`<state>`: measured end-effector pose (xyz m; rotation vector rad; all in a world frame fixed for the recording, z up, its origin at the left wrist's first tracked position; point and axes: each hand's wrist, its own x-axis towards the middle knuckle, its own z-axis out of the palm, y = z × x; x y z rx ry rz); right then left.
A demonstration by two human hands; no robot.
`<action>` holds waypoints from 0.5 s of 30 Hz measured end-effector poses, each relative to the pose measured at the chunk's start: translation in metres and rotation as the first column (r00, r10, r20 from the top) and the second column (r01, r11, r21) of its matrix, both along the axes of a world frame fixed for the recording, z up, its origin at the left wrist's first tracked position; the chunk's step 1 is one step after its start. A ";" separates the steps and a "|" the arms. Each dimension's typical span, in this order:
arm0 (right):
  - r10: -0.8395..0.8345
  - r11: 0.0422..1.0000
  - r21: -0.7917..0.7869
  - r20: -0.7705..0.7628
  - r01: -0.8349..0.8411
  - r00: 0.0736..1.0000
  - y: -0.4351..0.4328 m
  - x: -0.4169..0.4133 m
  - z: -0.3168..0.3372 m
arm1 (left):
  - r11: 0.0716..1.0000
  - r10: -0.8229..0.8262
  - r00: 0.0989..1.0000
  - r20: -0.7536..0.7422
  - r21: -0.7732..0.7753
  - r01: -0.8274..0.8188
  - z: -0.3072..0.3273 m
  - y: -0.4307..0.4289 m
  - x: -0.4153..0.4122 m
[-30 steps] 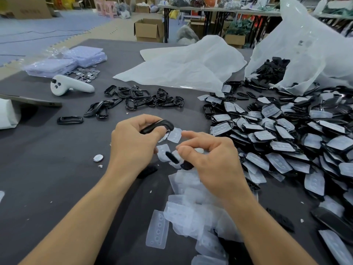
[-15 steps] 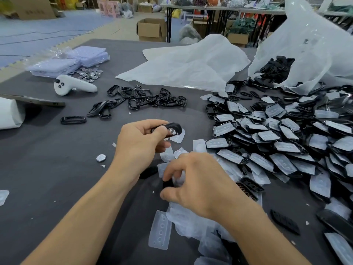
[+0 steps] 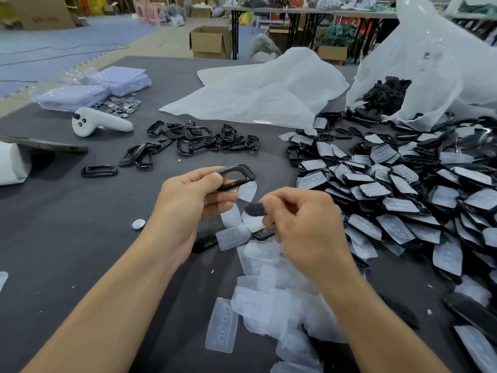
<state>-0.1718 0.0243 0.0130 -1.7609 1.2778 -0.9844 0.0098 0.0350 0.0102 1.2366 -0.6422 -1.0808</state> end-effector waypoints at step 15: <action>-0.127 0.896 0.422 0.545 -0.140 0.829 -0.009 -0.006 0.013 | 0.972 -0.228 0.974 0.010 0.061 0.227 0.008 0.007 -0.007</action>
